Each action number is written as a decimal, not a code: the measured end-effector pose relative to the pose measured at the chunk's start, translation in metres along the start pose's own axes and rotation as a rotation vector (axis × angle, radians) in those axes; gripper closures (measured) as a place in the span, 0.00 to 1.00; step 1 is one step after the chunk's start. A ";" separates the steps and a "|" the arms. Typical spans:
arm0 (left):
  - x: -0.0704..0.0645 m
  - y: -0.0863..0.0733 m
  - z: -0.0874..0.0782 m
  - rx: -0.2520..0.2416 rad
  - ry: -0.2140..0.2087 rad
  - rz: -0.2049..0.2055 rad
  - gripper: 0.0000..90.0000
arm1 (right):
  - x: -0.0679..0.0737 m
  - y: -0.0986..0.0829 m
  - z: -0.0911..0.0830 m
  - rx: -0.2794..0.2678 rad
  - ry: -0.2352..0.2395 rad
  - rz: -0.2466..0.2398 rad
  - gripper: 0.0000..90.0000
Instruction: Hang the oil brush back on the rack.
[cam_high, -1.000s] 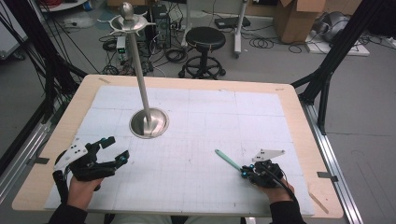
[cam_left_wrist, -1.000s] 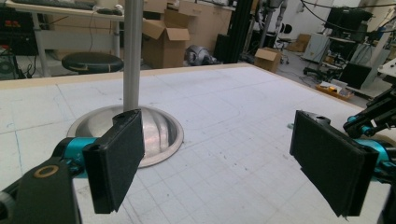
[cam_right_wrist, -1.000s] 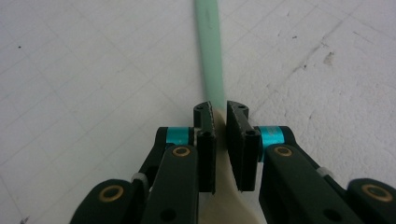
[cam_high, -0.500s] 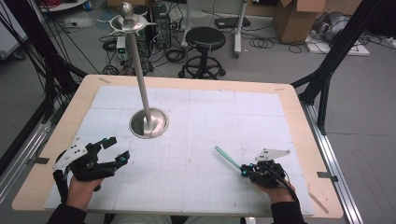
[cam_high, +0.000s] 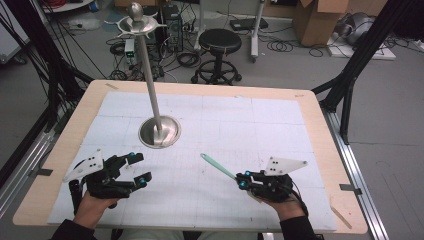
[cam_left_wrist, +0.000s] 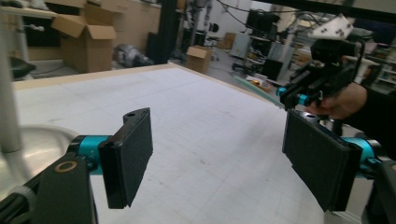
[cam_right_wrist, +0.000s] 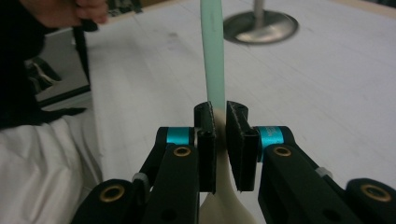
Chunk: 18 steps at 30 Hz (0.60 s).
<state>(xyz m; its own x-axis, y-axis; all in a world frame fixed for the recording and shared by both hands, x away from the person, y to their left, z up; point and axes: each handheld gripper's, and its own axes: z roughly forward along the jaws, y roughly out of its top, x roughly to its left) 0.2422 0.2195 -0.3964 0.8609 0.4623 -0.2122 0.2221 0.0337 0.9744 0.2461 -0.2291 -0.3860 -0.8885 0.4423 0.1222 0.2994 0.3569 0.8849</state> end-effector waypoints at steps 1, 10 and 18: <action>-0.001 0.000 0.001 0.001 -0.014 -0.001 0.31 | 0.004 0.006 0.004 -0.011 0.022 -0.013 0.92; -0.011 0.003 0.009 0.016 -0.118 0.005 0.40 | 0.023 0.031 0.031 -0.043 0.143 -0.080 0.92; -0.017 0.003 0.018 0.012 -0.184 -0.001 0.47 | 0.030 0.036 0.044 -0.068 0.209 -0.097 0.92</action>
<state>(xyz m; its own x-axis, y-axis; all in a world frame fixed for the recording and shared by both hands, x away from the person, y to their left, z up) 0.2360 0.1960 -0.3906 0.9296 0.2924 -0.2244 0.2276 0.0236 0.9735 0.2452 -0.1669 -0.3701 -0.9669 0.2257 0.1192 0.1910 0.3302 0.9244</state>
